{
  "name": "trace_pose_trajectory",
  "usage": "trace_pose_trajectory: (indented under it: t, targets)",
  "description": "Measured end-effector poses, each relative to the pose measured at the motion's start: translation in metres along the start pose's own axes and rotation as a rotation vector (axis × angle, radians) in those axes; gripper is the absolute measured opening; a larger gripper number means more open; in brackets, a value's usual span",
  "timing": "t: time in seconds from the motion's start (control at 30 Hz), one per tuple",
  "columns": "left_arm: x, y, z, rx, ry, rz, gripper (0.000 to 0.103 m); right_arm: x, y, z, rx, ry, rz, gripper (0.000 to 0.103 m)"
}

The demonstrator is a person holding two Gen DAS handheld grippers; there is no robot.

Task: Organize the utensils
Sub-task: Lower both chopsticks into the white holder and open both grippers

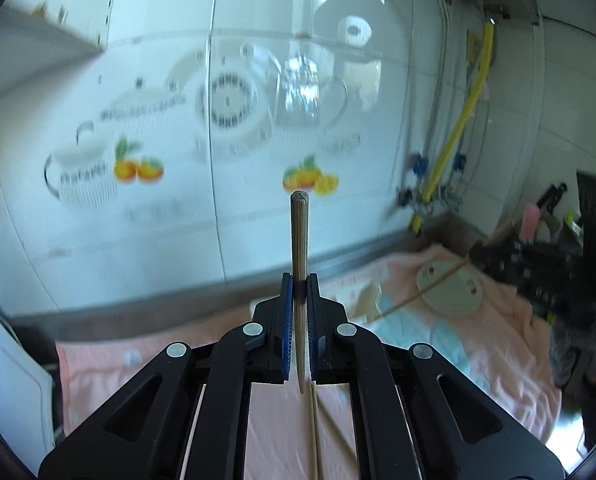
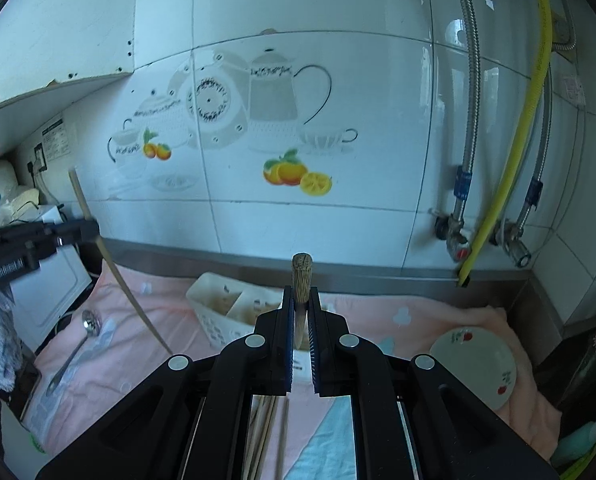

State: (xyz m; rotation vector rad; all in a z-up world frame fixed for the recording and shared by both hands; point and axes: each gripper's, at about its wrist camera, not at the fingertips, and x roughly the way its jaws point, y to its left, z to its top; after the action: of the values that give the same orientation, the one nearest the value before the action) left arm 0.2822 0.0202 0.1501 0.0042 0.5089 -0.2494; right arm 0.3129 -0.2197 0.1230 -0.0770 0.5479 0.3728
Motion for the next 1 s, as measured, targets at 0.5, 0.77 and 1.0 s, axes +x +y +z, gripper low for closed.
trace_pose_trajectory:
  t: [0.5, 0.77, 1.0]
  targets:
    - [0.071, 0.022, 0.027, -0.093, -0.042, 0.053, 0.005, 0.055, -0.009, 0.002, 0.026, 0.086, 0.010, 0.006]
    - [0.104, 0.037, -0.004, -0.122, 0.053, 0.072, 0.007, 0.079, -0.010, -0.010, 0.036, 0.125, 0.012, 0.007]
    - [0.093, 0.040, -0.009, -0.121, 0.039, 0.085, 0.030, 0.077, -0.013, -0.014, 0.055, 0.121, 0.008, 0.019]
